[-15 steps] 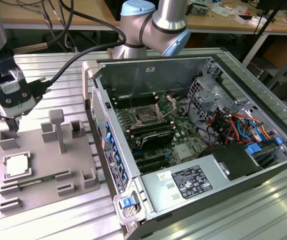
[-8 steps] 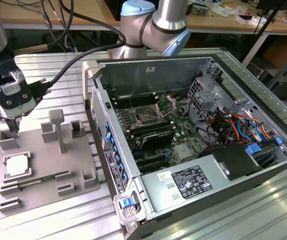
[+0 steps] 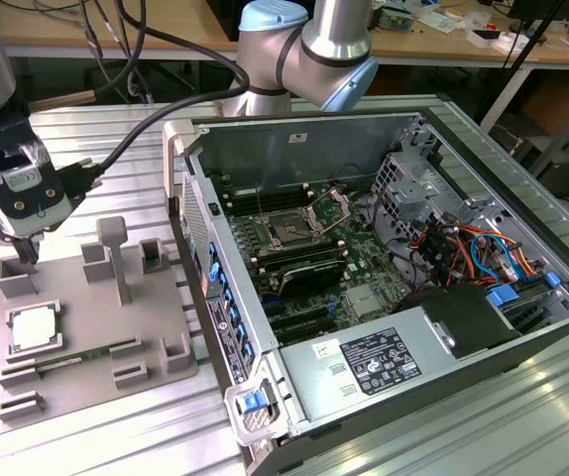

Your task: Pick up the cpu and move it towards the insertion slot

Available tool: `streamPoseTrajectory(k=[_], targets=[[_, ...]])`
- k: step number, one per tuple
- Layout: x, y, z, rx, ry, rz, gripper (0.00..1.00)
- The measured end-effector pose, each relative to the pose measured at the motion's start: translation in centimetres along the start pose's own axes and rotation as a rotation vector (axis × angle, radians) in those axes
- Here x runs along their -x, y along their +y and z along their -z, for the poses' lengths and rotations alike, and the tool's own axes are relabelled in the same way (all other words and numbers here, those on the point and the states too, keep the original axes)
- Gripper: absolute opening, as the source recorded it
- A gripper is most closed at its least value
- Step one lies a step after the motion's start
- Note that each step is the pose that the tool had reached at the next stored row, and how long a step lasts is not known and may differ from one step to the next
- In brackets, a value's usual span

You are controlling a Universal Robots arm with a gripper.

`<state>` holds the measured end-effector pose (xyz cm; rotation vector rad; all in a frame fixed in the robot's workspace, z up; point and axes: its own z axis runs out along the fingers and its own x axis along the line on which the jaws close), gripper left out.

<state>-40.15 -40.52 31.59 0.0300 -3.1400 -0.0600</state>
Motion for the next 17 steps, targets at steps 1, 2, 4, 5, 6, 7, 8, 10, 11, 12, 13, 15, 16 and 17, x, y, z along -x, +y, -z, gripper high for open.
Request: streamPoseTrajectory(k=[1, 2, 4, 5, 6, 7, 8, 10, 11, 12, 13, 15, 16, 17], targets=[[0.00, 0.00, -0.02, 0.0000, 0.0000, 0.000, 0.11], [0.00, 0.00, -0.06, 0.0000, 0.0001, 0.000, 0.11], [0.00, 0.00, -0.12, 0.0000, 0.0000, 0.000, 0.11], [0.00, -0.01, -0.14, 0.0000, 0.0000, 0.000, 0.11], [0.00, -0.01, -0.17, -0.0001, 0.0000, 0.000, 0.11], [0.00, -0.01, -0.19, 0.0000, 0.0000, 0.000, 0.11], [0.00, -0.01, -0.23, 0.0000, 0.0000, 0.000, 0.11], [0.00, -0.01, -0.28, 0.0000, 0.0000, 0.000, 0.11], [0.00, -0.01, -0.32, 0.0000, 0.0000, 0.000, 0.11], [0.00, -0.01, -0.39, 0.0000, 0.0000, 0.000, 0.11], [0.00, -0.02, -0.41, 0.0000, 0.0000, 0.000, 0.11], [0.00, -0.02, -0.47, 0.0000, 0.0000, 0.000, 0.11], [0.00, -0.02, -0.49, 0.0000, 0.0000, 0.000, 0.11], [0.00, -0.02, -0.52, 0.0000, 0.0000, 0.000, 0.11]])
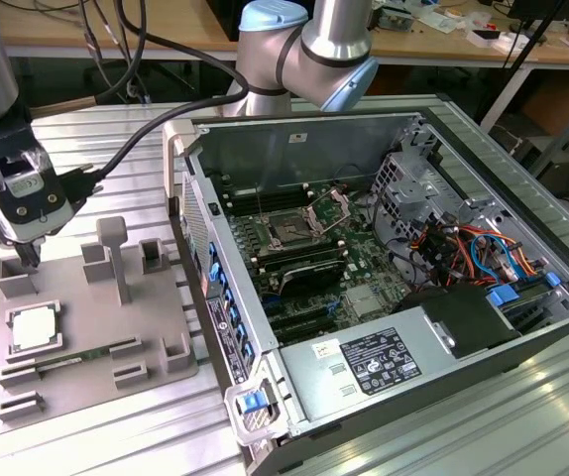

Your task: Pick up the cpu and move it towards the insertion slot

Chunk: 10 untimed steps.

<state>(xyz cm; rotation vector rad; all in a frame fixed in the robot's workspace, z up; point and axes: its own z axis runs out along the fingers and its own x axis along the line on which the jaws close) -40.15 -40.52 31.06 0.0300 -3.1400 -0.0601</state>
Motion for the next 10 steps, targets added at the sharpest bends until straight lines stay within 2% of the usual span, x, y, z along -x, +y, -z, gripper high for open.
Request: streamPoseTrajectory(k=[10], targets=[[0.00, -0.01, -0.30, 0.0000, 0.0000, 0.000, 0.11]])
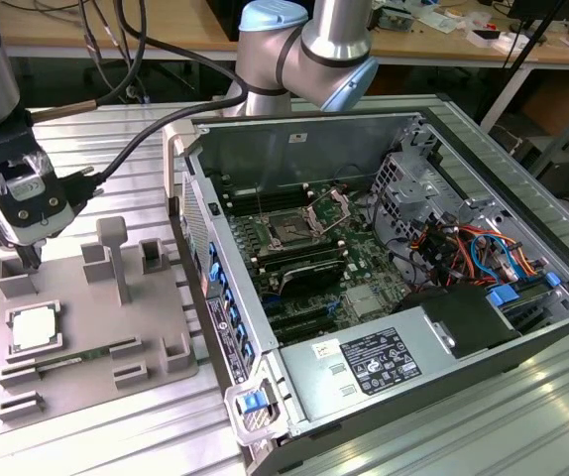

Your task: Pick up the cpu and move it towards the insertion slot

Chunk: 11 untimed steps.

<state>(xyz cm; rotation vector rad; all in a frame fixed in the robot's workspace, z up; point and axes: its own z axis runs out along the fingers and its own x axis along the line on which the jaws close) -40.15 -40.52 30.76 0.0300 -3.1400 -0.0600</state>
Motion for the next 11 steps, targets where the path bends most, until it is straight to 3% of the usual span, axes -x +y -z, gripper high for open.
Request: streamPoseTrajectory(k=[11], targets=[[0.00, -0.01, -0.35, 0.0000, 0.0000, 0.000, 0.11]])
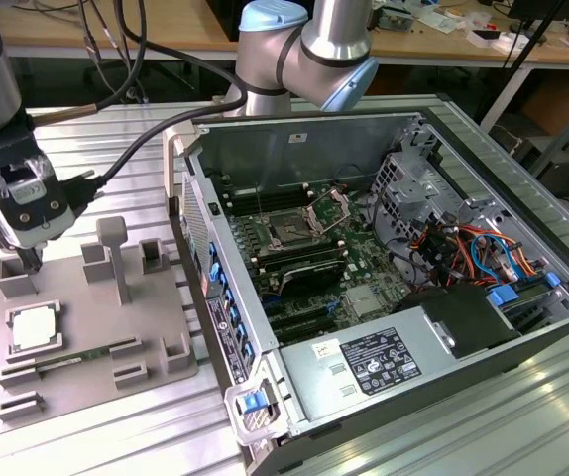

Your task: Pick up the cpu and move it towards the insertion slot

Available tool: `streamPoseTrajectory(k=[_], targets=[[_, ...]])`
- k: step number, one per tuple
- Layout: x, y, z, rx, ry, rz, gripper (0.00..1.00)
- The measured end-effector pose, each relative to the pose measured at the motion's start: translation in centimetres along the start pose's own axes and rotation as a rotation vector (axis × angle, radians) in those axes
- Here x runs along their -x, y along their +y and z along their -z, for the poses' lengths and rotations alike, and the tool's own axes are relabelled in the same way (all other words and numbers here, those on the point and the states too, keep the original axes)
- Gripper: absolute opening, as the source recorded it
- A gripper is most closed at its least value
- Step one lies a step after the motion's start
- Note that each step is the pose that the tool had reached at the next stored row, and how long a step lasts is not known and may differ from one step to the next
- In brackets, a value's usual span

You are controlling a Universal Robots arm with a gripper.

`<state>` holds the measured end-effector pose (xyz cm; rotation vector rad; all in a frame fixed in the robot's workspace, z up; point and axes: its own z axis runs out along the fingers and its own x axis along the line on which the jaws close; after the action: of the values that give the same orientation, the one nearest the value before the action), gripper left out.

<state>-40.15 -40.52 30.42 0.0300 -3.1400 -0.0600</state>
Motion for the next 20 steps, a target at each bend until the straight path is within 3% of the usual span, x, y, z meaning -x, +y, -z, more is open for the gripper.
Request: streamPoseTrajectory(k=[20], targets=[[0.00, -0.02, -0.44, 0.0000, 0.0001, 0.000, 0.11]])
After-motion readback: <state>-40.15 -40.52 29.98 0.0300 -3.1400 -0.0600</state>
